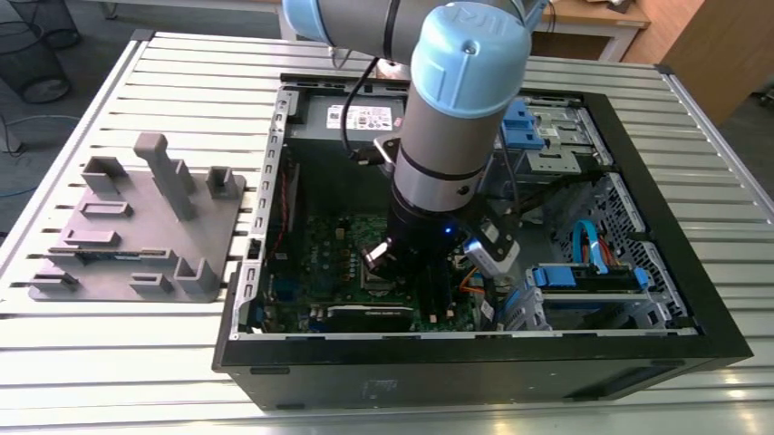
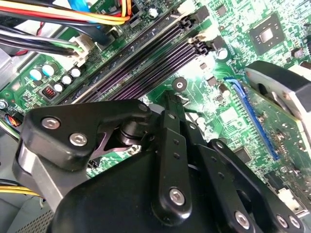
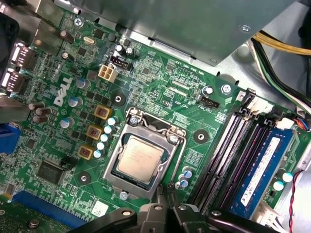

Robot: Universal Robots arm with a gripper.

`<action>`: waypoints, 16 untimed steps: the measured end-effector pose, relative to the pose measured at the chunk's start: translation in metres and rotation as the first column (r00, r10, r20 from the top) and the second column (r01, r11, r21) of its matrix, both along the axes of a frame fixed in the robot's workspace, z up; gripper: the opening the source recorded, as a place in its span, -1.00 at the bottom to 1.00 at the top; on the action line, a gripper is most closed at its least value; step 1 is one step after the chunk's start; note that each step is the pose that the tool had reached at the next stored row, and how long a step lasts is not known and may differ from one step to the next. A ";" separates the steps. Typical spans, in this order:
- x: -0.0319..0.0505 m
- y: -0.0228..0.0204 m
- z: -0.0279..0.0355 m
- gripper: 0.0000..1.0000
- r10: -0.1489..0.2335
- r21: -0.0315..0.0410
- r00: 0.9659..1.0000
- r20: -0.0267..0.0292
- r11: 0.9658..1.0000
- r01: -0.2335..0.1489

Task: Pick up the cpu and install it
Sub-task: 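Install the first cpu locking lever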

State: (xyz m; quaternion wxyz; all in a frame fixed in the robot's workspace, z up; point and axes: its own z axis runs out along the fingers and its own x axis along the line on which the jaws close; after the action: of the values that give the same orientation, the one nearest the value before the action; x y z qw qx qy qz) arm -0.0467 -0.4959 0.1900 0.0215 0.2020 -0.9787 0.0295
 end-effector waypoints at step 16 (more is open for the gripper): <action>-0.0001 -0.0046 -0.0027 -0.79 0.000 0.001 1.000 0.002 1.000 0.000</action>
State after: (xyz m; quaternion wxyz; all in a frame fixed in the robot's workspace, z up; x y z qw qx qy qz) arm -0.0468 -0.5005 0.1873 0.0202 0.2020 -0.9787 0.0293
